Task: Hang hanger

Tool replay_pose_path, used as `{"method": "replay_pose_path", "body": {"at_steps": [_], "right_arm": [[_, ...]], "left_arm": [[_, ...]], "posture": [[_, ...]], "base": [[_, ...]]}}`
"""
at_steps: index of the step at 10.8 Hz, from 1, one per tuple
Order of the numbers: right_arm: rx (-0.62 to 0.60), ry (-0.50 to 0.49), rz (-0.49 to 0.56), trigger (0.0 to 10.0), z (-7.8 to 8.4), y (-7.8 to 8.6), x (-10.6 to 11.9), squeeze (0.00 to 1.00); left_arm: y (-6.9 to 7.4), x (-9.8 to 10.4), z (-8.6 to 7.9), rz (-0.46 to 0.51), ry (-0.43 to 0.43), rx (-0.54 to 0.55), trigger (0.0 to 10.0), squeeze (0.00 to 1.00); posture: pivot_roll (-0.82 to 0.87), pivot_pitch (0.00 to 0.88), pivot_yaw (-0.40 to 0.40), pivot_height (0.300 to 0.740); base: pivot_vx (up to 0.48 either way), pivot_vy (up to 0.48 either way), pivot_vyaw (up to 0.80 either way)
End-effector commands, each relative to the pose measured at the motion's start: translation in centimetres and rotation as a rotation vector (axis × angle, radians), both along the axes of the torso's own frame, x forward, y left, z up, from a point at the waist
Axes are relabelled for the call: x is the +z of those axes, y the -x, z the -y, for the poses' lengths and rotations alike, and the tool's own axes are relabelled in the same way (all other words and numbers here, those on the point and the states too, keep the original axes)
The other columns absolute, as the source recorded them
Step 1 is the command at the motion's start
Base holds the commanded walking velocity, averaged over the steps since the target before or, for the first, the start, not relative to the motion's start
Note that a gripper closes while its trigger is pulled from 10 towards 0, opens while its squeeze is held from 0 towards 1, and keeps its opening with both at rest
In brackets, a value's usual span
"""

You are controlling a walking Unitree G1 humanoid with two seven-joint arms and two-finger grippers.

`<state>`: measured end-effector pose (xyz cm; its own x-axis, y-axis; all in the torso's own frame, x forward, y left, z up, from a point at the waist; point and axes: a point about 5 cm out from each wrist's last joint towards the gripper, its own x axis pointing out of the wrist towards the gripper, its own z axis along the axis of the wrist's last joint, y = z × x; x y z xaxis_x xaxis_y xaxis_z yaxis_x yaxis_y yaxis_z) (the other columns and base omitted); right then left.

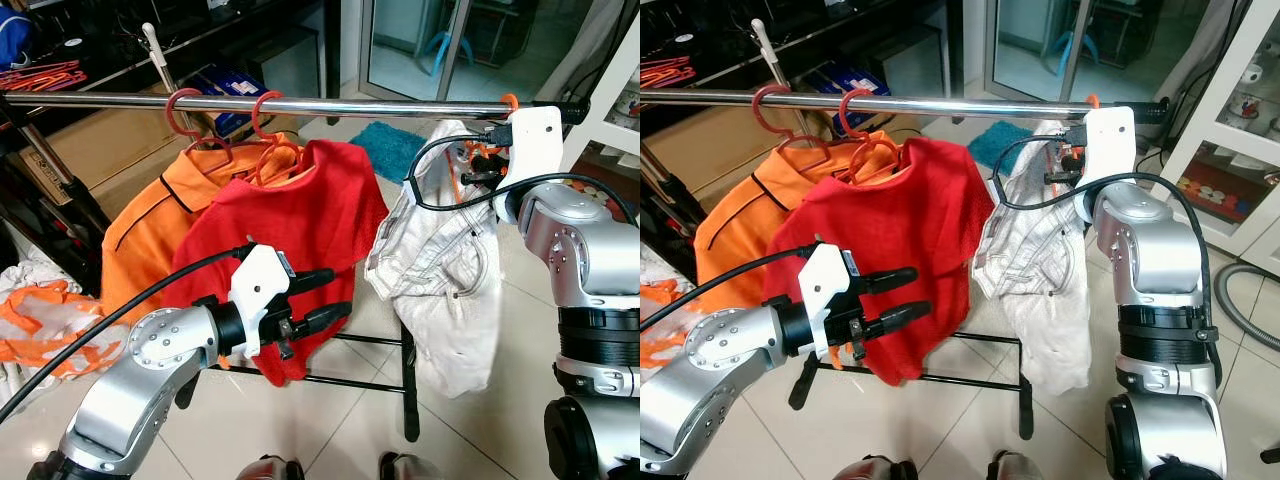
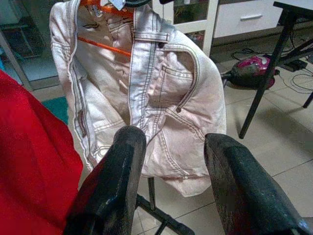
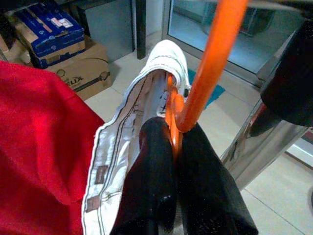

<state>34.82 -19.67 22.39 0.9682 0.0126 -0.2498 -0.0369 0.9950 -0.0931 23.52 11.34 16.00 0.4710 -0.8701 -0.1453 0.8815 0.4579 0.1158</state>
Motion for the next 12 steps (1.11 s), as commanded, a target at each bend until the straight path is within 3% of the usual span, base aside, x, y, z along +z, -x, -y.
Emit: {"method": "replay_pose_path", "body": {"at_steps": [1,5,6,10,11,12], "right_arm": [[0.013,-0.016,-0.014,0.0,-0.3,0.0,-0.2,0.00],[0.024,-0.001,0.038,0.0,-0.1,0.1,0.4,0.00],[0.040,-0.022,0.170,0.0,0.1,0.8,2.3,0.00],[0.070,-0.009,0.331,0.0,0.8,3.2,4.5,0.00],[0.117,0.007,0.272,0.0,0.7,3.7,3.5,0.00],[0.197,0.036,0.139,0.0,0.1,4.5,1.1,0.00]], "left_arm": [[0.0,0.0,0.1,0.003,-0.017,-0.010,10.0,0.00],[0.2,0.1,0.2,0.008,-0.011,-0.004,10.0,0.00],[0.1,0.2,0.1,0.015,0.000,0.009,10.0,0.00],[0.3,0.2,0.2,0.014,-0.001,0.004,10.0,0.00],[0.2,0.0,0.2,0.004,-0.005,0.026,10.0,0.00],[-0.5,-0.8,0.0,-0.018,-0.057,0.108,10.0,0.00]], "posture": [[-0.04,0.099,0.103,0.740],[-0.05,0.098,0.103,0.740],[-0.05,0.093,0.105,0.740],[-0.05,0.081,0.105,0.740],[-0.06,0.081,0.108,0.740],[-0.05,0.083,0.108,0.740]], "base": [[0.000,0.000,0.00],[0.000,0.000,0.00],[0.000,0.000,0.00],[0.000,0.000,0.00],[0.000,0.000,0.00],[0.000,0.000,0.00]]}}
